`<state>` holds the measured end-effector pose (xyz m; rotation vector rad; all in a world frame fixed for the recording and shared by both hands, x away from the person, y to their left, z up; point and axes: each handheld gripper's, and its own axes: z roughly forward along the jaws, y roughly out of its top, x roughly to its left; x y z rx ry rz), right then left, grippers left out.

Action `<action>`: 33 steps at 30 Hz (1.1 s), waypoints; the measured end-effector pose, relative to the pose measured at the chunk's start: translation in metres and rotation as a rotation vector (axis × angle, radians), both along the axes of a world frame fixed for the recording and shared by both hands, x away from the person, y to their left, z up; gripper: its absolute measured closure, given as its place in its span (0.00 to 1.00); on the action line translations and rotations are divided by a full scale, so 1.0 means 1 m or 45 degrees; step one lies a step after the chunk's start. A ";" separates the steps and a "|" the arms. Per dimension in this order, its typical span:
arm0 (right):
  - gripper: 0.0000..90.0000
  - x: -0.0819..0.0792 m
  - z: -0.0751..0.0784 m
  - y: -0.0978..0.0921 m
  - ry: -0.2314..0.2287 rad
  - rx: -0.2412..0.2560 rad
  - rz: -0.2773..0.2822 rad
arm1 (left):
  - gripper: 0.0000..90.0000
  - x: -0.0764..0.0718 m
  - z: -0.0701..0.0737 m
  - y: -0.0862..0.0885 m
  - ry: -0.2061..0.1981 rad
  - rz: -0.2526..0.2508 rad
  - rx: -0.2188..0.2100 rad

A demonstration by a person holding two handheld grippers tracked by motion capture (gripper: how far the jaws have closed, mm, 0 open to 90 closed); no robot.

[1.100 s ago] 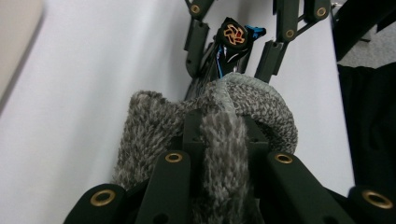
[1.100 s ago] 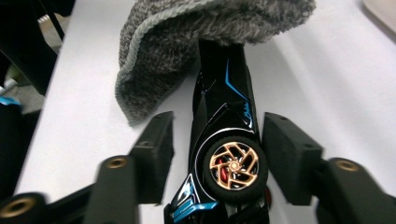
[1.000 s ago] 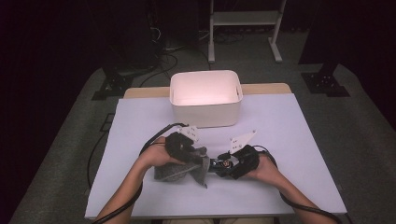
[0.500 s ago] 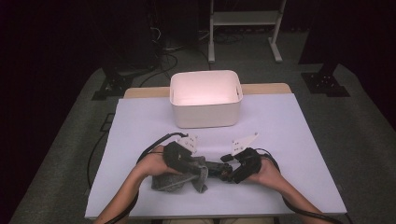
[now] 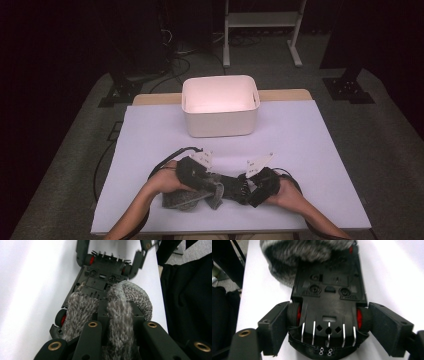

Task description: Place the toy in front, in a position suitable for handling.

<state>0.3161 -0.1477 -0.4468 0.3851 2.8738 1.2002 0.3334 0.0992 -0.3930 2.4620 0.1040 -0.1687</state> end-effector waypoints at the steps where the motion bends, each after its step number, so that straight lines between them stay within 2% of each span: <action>1: 0.20 -0.001 -0.002 0.001 0.004 -0.006 0.001 | 0.86 0.001 0.001 0.001 -0.005 0.003 -0.014; 6: 0.20 -0.001 -0.009 0.007 0.027 -0.038 0.032 | 0.86 0.003 0.007 0.002 -0.015 0.018 -0.016; 7: 0.24 0.000 -0.008 0.007 0.016 -0.033 0.062 | 0.86 0.004 0.007 0.003 -0.020 0.018 -0.018; 9: 0.25 0.000 -0.007 0.006 0.023 -0.034 0.066 | 0.86 0.005 0.010 0.004 -0.023 0.027 -0.019; 12: 0.25 0.003 -0.006 0.007 -0.007 -0.064 0.115 | 0.86 0.008 0.013 0.008 -0.034 0.042 -0.013; 13: 0.25 0.004 -0.004 0.009 -0.040 -0.094 0.147 | 0.86 0.011 0.012 0.012 -0.036 0.066 -0.010; 14: 0.25 0.004 -0.004 0.009 -0.040 -0.094 0.147 | 0.86 0.011 0.012 0.012 -0.036 0.066 -0.010; 16: 0.25 0.006 -0.003 0.009 -0.051 -0.087 0.166 | 0.86 0.013 0.004 0.015 -0.008 0.089 -0.020; 18: 0.25 0.007 -0.004 0.007 -0.024 -0.060 0.155 | 0.86 0.013 -0.005 0.016 0.017 0.092 -0.007; 19: 0.24 0.008 -0.006 0.004 -0.001 -0.039 0.132 | 0.86 0.012 -0.013 0.015 0.036 0.087 -0.020; 22: 0.23 0.007 -0.007 0.001 -0.001 -0.033 0.104 | 0.86 0.010 -0.016 0.016 0.041 0.086 -0.024; 25: 0.25 0.004 -0.009 -0.008 -0.021 -0.029 0.070 | 0.86 0.010 -0.018 0.017 0.043 0.090 -0.035; 28: 0.25 0.003 -0.010 -0.008 -0.014 -0.014 0.060 | 0.86 0.011 -0.016 0.013 0.036 0.087 -0.040; 31: 0.25 0.005 -0.010 -0.007 -0.004 -0.006 0.063 | 0.86 0.011 -0.013 0.002 0.037 0.059 -0.053; 32: 0.25 0.006 -0.010 -0.007 0.000 -0.004 0.068 | 0.86 0.011 -0.011 -0.009 0.025 0.024 -0.041; 33: 0.25 0.006 -0.010 -0.007 -0.004 -0.003 0.069 | 0.86 0.011 -0.011 -0.009 0.025 0.024 -0.041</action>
